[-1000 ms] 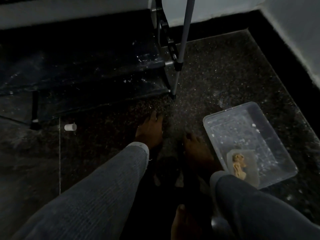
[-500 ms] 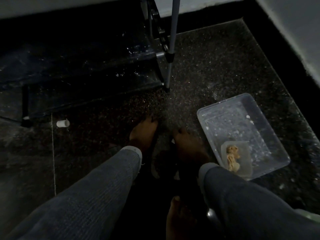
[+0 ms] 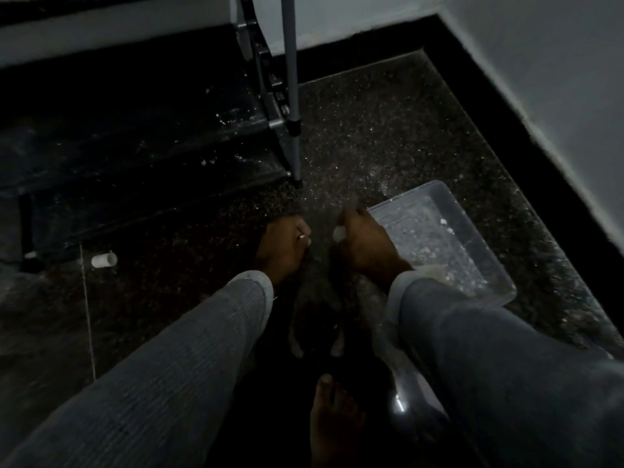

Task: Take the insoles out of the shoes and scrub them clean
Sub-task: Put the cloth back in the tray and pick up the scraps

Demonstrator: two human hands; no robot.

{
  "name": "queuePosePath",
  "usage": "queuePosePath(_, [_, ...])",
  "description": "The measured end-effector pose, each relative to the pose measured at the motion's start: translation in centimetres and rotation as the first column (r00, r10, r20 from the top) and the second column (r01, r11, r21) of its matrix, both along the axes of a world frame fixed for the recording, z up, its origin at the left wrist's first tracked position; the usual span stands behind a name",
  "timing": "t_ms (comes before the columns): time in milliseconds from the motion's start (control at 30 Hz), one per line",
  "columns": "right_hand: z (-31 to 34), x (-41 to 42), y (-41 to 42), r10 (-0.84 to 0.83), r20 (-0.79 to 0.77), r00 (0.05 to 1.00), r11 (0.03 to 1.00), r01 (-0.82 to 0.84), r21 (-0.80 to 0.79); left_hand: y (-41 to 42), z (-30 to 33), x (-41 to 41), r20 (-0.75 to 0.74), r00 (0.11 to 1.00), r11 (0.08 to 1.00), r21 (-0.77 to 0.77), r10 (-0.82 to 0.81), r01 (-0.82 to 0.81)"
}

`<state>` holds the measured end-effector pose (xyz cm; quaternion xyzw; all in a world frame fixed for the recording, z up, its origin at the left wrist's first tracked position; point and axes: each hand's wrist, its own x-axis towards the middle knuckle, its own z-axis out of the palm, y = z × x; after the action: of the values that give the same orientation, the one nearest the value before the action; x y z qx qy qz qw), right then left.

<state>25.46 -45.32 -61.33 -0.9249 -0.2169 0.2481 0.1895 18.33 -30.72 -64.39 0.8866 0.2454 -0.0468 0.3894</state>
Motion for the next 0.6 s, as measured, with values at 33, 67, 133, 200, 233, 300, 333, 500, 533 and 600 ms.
queuePosePath(33, [0.3,0.6,-0.6,-0.016,0.015,1.000,1.000,0.016,0.017,-0.5,0.2,0.3,0.014,1.000,1.000,-0.011,-0.014,0.014])
queuePosePath(67, [0.5,1.3,-1.3,-0.035,0.039,0.999,0.999,0.033,0.039,-1.0,0.4,0.5,0.023,1.000,0.999,-0.028,-0.021,0.022])
queuePosePath(133, [0.7,2.4,-2.7,-0.066,0.085,0.994,0.996,0.061,0.066,-2.2,0.7,0.8,0.029,0.999,0.998,-0.050,-0.031,0.033])
queuePosePath(200, [0.5,3.2,-4.0,-0.076,0.107,0.991,0.997,0.074,0.024,-3.2,0.8,1.1,0.024,0.998,0.997,-0.052,-0.055,0.057])
queuePosePath(233, [0.3,3.5,-4.6,-0.078,0.114,0.990,0.997,0.079,-0.008,-3.7,0.7,1.3,0.024,0.998,0.996,-0.060,-0.064,0.065])
queuePosePath(300, [-0.2,3.9,-5.6,-0.081,0.123,0.989,0.995,0.088,-0.048,-4.5,0.6,1.5,0.030,0.997,0.995,-0.070,-0.070,0.072])
queuePosePath(333, [-0.4,4.1,-6.0,-0.079,0.123,0.989,0.994,0.088,-0.062,-4.8,0.5,1.7,0.030,0.997,0.995,-0.072,-0.070,0.072])
queuePosePath(500, [-1.7,4.2,-7.5,-0.096,0.118,0.988,0.988,0.109,-0.106,-6.1,0.3,2.1,0.018,0.999,0.988,-0.144,-0.047,0.049])
queuePosePath(533, [-2.0,4.2,-7.7,-0.106,0.117,0.987,0.987,0.118,-0.108,-6.2,0.2,2.0,0.013,0.999,0.987,-0.155,-0.045,0.046])
queuePosePath(600, [-2.4,4.2,-8.1,-0.119,0.108,0.987,0.984,0.132,-0.120,-6.5,-0.1,1.9,0.000,0.999,0.986,-0.164,-0.038,0.038])
